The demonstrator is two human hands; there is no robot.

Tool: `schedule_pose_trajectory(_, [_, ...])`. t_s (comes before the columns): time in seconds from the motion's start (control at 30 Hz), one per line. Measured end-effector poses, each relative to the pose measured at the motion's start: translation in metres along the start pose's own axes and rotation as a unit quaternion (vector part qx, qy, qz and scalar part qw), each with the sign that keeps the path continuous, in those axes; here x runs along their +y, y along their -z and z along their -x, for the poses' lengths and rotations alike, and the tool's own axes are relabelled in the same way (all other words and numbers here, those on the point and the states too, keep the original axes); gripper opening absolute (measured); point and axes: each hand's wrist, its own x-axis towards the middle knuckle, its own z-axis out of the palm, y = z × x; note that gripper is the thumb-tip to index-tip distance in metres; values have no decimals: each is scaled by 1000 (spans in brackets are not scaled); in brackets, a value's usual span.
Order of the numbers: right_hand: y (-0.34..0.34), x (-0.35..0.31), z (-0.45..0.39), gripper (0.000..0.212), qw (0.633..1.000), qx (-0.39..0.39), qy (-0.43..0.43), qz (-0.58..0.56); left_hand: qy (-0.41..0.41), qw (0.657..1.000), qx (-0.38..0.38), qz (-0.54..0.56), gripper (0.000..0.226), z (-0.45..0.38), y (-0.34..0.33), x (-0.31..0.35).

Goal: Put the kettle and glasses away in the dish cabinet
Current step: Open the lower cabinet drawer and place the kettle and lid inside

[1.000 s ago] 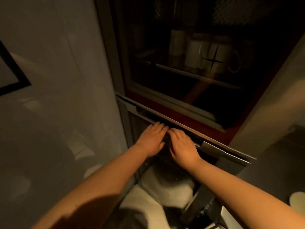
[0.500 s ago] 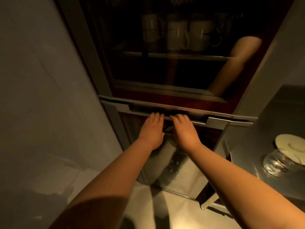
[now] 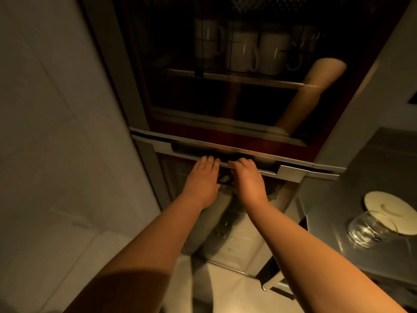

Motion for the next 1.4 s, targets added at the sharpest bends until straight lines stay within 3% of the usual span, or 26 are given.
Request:
schedule_pose_trajectory(0.6, [5,3,-8,58,999,-11,-16,-25,-25,999,-6,-25,72,-12,-8,-16])
schedule_pose_trajectory(0.83, [-6,3,-7,32,998,58,-5,-17,-45,998,24,-41,69,-16,-20,-35])
schedule_pose_trajectory(1.23, [-9,3,-1,2,994,89,9,-61,-3,997,68,-45,52,-7,-26,-20])
schedule_pose_trajectory(1.4, [-7,5,24,6,988,109,66,-86,24,997,50,-45,55,35,-27,-8])
